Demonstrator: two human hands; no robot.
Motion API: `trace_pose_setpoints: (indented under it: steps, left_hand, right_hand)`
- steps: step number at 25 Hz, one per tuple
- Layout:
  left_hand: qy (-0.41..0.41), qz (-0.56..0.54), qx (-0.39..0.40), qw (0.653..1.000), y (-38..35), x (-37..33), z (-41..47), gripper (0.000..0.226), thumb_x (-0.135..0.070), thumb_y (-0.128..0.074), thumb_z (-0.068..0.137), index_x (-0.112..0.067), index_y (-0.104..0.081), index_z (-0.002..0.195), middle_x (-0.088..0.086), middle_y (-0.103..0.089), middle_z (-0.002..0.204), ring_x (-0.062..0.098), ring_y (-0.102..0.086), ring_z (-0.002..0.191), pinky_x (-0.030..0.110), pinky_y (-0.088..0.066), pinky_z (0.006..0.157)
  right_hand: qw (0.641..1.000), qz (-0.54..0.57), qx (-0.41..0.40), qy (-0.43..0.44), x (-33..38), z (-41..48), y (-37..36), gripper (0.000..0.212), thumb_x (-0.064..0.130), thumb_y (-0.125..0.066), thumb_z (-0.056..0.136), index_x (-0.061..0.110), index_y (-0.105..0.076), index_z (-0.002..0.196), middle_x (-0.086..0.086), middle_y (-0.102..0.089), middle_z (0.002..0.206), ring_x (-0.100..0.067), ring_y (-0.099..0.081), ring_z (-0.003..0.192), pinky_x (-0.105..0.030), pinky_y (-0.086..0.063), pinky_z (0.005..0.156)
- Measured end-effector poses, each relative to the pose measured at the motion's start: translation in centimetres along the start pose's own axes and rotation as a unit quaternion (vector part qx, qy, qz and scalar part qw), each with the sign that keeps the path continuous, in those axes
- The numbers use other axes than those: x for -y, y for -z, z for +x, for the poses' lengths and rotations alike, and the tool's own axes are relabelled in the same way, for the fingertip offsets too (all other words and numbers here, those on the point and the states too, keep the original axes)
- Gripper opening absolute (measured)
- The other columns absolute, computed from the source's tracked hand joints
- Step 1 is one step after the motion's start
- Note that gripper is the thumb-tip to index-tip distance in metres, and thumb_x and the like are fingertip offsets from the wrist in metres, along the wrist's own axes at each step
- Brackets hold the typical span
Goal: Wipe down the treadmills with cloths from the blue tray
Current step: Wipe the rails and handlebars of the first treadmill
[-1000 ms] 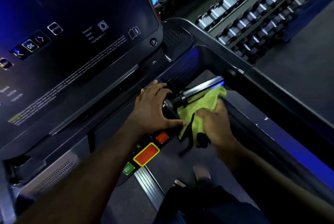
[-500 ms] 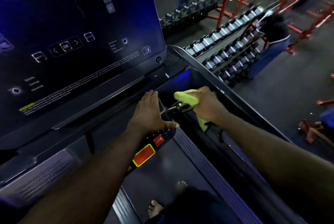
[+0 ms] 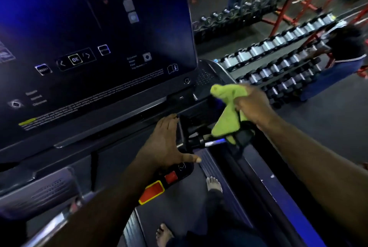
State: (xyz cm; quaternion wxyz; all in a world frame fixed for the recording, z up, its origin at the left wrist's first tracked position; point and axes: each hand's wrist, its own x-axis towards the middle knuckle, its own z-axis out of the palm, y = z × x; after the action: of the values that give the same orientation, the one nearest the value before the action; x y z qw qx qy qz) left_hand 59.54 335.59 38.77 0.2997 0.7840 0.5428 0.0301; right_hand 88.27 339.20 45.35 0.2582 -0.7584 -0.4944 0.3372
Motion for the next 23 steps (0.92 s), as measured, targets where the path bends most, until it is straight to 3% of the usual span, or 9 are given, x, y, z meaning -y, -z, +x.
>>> trace_pose_setpoints:
  steps: [2, 5, 7, 10, 13, 15, 16, 19, 23]
  left_hand:
    - [0.016, -0.014, -0.013, 1.000, 0.2, -0.4, -0.2, 0.146, -0.093, -0.077, 0.051, -0.018, -0.020, 0.163, -0.006, -0.011, 0.172, 0.014, -0.007, 0.158, 0.040, -0.020, 0.130]
    - [0.026, -0.001, -0.022, 0.999, 0.0, -0.6, -0.1, 0.147, -0.093, -0.077, 0.050, -0.018, -0.022, 0.163, -0.010, -0.013, 0.173, 0.010, -0.009, 0.158, 0.032, -0.019, 0.129]
    - [0.034, 0.006, -0.017, 0.999, -0.3, -0.4, 0.0, 0.151, -0.097, -0.073, 0.049, -0.022, -0.015, 0.166, -0.010, -0.012, 0.173, 0.011, -0.009, 0.159, 0.036, -0.021, 0.129]
    - [0.040, 0.031, -0.016, 0.999, -0.1, -0.7, 0.4, 0.148, -0.103, -0.065, 0.050, -0.026, -0.016, 0.166, -0.010, -0.022, 0.171, 0.014, -0.019, 0.157, 0.041, -0.026, 0.127]
    - [0.041, 0.086, -0.062, 0.994, 0.4, -2.4, 1.6, 0.123, -0.106, -0.055, 0.056, -0.025, -0.045, 0.148, -0.007, -0.046, 0.155, 0.016, -0.039, 0.142, 0.044, -0.037, 0.118]
    - [0.039, 0.071, -0.065, 0.995, 0.2, -3.8, 2.5, 0.095, -0.103, -0.055, 0.059, -0.029, -0.055, 0.119, -0.009, -0.057, 0.134, 0.016, -0.042, 0.132, 0.044, -0.045, 0.109]
    - [0.038, 0.058, -0.046, 0.996, -0.1, -4.3, 2.9, 0.089, -0.101, -0.057, 0.060, -0.029, -0.056, 0.113, -0.010, -0.059, 0.128, 0.017, -0.038, 0.134, 0.043, -0.046, 0.108]
    - [0.002, 0.085, -0.006, 0.996, -0.9, -4.4, 3.4, 0.096, -0.097, -0.057, 0.065, -0.024, -0.060, 0.127, -0.007, -0.062, 0.129, 0.018, -0.034, 0.146, 0.040, -0.034, 0.120]
    - [-0.046, 0.173, 0.043, 0.983, -0.5, -4.4, 3.5, 0.094, -0.101, -0.041, 0.072, -0.031, -0.062, 0.132, -0.002, -0.066, 0.124, 0.012, -0.051, 0.131, 0.037, -0.003, 0.128]
  right_hand:
    - [0.981, -0.146, 0.020, 0.125, -0.5, 1.8, -1.5, 0.050, 0.000, -0.073, 0.075, 0.020, -0.076, 0.120, -0.005, -0.071, 0.110, -0.015, -0.070, 0.092, -0.009, -0.045, 0.077]
    - [0.920, -0.234, 0.200, 0.244, -1.6, 1.2, -6.3, 0.051, 0.015, -0.079, 0.073, 0.033, -0.078, 0.121, 0.002, -0.071, 0.127, -0.023, -0.069, 0.112, -0.028, -0.051, 0.101]
    - [0.889, -0.230, 0.284, 0.276, -0.7, 2.4, -8.0, 0.045, 0.018, -0.073, 0.070, 0.035, -0.081, 0.111, 0.003, -0.078, 0.110, -0.022, -0.074, 0.099, -0.033, -0.061, 0.088]
    - [0.862, -0.216, 0.389, 0.243, 0.5, 4.9, -7.1, 0.049, 0.004, -0.067, 0.074, 0.028, -0.082, 0.114, 0.005, -0.079, 0.092, -0.014, -0.074, 0.078, -0.025, -0.061, 0.072]
    - [0.775, -0.361, 0.458, 0.242, 0.0, 6.2, -5.4, 0.045, 0.009, -0.062, 0.086, 0.032, -0.076, 0.122, -0.002, -0.077, 0.107, -0.022, -0.072, 0.089, -0.031, -0.061, 0.080]
    - [0.728, -0.463, 0.425, 0.273, 0.6, 6.4, -3.4, 0.045, 0.017, -0.061, 0.089, 0.041, -0.071, 0.127, 0.000, -0.072, 0.119, -0.025, -0.071, 0.101, -0.035, -0.058, 0.083]
    - [0.734, -0.482, 0.381, 0.289, 0.9, 6.7, -2.2, 0.046, 0.021, -0.062, 0.089, 0.046, -0.069, 0.127, 0.003, -0.070, 0.123, -0.025, -0.070, 0.106, -0.035, -0.055, 0.084]
    - [0.798, -0.450, 0.234, 0.327, 0.9, 5.8, 0.9, 0.043, 0.030, -0.066, 0.086, 0.057, -0.069, 0.119, 0.013, -0.070, 0.119, -0.022, -0.070, 0.110, -0.033, -0.051, 0.084]
    - [0.803, -0.445, 0.245, 0.312, -2.1, 3.8, 0.9, 0.035, 0.039, -0.063, 0.091, 0.057, -0.069, 0.121, 0.013, -0.067, 0.126, -0.017, -0.069, 0.116, -0.032, -0.054, 0.093]
